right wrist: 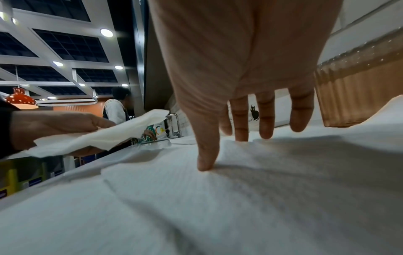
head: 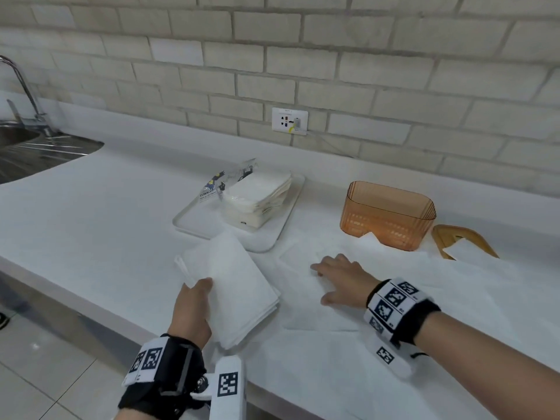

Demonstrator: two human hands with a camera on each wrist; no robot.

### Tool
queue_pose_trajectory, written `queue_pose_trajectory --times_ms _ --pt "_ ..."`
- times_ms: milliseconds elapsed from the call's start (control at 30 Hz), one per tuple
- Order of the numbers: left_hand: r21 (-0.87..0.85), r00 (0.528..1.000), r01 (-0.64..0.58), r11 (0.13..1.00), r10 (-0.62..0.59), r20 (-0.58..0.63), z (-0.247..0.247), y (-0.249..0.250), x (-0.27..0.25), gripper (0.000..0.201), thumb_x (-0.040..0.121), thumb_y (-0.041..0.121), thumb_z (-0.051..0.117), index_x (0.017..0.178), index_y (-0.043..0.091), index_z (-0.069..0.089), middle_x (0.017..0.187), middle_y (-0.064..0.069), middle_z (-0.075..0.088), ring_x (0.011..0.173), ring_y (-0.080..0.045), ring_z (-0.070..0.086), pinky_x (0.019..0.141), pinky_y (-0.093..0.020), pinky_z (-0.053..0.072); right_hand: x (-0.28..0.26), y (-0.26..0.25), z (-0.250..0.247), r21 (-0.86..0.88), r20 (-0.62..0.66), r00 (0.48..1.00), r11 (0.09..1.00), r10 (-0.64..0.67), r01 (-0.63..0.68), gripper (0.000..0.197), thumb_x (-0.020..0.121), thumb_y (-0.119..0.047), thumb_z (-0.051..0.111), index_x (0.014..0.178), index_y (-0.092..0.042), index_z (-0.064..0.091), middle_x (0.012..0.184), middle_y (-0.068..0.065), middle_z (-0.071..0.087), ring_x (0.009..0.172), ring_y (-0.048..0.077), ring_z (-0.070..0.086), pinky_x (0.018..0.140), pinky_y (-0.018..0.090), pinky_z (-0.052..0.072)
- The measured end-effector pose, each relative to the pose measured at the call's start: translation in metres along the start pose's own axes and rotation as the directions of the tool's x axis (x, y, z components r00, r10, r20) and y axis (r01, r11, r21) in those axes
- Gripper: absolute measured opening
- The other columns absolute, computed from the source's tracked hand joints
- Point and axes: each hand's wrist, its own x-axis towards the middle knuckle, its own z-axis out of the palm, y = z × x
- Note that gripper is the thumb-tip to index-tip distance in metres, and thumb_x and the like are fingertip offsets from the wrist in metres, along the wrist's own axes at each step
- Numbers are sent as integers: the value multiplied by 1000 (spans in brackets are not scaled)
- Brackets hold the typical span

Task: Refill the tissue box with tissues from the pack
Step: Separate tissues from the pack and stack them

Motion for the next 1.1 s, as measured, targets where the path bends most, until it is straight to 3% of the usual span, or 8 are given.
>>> queue_pose_trajectory --times_ms 233,400,533,667,733,800,933,1100 --pt "1 1000 -15 1000 15 13 10 -5 -9 29 96 7 40 122 16 48 106 -8 62 95 -29 58 85 -41 45 2 -15 -1 -50 37 999 999 -12 13 29 89 -29 53 115 -15 55 114 1 52 120 24 35 97 43 30" --pt "-5 999 -34 999 34 -22 10 -5 -12 29 97 6 40 123 14 48 104 -8 61 92 -27 57 82 -38 45 -15 -4 -46 469 -134 989 883 57 13 53 92 -33 55 138 -8 41 142 8 45 133 24 39 106 32 31" --pt "-23 998 -54 998 53 -46 11 -5 -16 24 96 5 40 118 13 48 95 -5 61 83 -22 58 72 -34 46 -23 31 -106 623 -251 965 776 81 97 24 92 -26 55 113 -13 58 116 3 62 110 24 59 97 35 46" --pt "-18 996 -57 998 56 -64 10 -8 -19 22 96 6 41 114 14 50 98 -7 62 83 -22 58 70 -33 46 0 66 -120 68 -73 993 993 96 -91 32 93 -28 55 120 -11 55 115 2 59 110 24 54 88 28 40" --pt "-2 995 -61 998 61 -79 8 -10 -20 23 95 7 42 115 13 51 100 -9 63 85 -24 59 72 -34 46 17 74 -107 -156 72 994 985 80 -68 22 91 -26 56 109 -14 57 98 -2 57 99 22 53 76 27 39" --pt "2 993 -60 998 60 -100 5 -12 -20 25 95 9 43 119 12 51 102 -9 63 89 -27 59 74 -36 46 30 75 -94 -281 166 984 960 60 -12 29 91 -25 54 111 -4 58 102 3 57 98 22 52 71 26 38" --pt "14 989 -63 998 64 -133 4 -12 -23 24 95 9 43 118 14 50 103 -9 63 93 -31 59 87 -44 46 54 79 -72 -377 213 977 922 -7 89 43 93 -25 50 132 -7 49 138 8 41 125 25 41 103 33 35" --pt "20 982 -50 999 53 -180 3 -15 -25 27 95 10 43 121 11 51 108 -14 63 99 -35 59 93 -49 45 67 91 -53 -213 191 979 970 -74 115 56 83 -20 66 132 -13 40 134 4 40 118 20 41 98 30 34"
